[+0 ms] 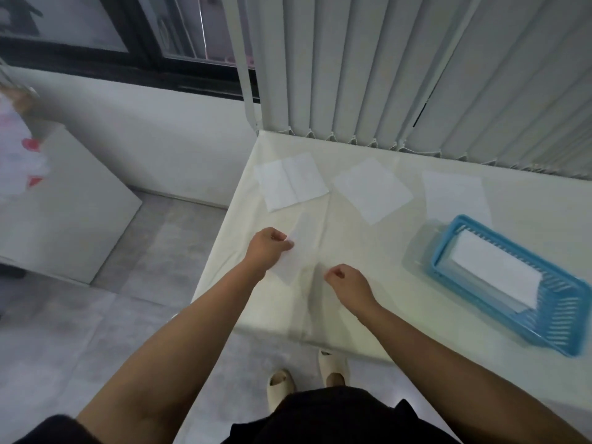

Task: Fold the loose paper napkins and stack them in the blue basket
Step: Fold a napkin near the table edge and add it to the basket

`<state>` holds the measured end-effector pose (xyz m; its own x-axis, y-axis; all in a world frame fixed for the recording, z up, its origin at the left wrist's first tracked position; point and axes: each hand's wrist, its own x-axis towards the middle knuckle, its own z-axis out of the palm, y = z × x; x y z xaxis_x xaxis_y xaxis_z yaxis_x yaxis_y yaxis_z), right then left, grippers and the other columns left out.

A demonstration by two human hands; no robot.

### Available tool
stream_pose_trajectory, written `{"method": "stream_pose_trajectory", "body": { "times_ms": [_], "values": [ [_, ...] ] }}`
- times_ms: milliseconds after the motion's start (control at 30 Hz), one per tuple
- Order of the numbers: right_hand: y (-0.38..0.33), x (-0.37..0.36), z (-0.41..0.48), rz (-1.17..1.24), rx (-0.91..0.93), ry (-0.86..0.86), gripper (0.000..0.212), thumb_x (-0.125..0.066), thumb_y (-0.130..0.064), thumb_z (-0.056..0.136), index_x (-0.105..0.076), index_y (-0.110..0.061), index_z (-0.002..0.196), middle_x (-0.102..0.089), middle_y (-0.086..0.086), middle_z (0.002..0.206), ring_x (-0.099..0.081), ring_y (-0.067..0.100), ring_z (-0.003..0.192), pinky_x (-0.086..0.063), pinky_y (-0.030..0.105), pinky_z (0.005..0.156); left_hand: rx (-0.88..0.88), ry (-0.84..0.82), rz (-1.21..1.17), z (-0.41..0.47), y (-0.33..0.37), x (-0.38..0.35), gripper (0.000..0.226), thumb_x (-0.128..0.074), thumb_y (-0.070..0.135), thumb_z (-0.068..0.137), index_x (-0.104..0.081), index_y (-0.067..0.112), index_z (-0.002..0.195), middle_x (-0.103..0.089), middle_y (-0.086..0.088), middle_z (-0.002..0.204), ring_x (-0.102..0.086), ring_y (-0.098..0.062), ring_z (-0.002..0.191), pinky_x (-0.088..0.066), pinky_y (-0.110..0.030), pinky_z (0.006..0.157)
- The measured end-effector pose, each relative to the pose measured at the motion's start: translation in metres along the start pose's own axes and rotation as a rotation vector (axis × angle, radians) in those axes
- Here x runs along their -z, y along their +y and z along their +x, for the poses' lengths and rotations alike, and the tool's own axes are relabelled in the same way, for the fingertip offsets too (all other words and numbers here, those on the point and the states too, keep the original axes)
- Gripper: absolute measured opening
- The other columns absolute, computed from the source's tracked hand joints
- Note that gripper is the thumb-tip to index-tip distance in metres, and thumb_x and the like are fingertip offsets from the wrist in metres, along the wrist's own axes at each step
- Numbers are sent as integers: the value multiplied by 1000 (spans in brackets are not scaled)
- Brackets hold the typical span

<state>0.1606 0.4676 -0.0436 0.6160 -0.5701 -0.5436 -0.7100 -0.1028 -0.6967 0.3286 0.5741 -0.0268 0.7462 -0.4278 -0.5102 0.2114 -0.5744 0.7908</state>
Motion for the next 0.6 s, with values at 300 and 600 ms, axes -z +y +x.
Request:
{"method": "stream_pose_trajectory", "body": {
  "times_ms": [300, 600],
  "values": [
    [-18, -15, -24, 956, -344, -367, 52, -69, -56, 77, -59, -17, 111, -64, -1, 106, -56, 17, 91, -45, 31, 80, -3, -143, -517, -23, 19, -5, 13, -70, 12, 85, -57, 9, 88, -67, -11, 92, -65, -26, 81, -54, -39, 78],
    [-27, -2, -45, 902, -182, -41, 11, -64, -8, 84, -58, -16, 81, -64, 0, 76, -57, 11, 65, -45, 25, 68, 131, -287, -706, -32, 6, 1, 27, -59, 11, 93, -60, 1, 118, -70, -10, 109, -68, -21, 96, -54, -29, 81]
  ]
}}
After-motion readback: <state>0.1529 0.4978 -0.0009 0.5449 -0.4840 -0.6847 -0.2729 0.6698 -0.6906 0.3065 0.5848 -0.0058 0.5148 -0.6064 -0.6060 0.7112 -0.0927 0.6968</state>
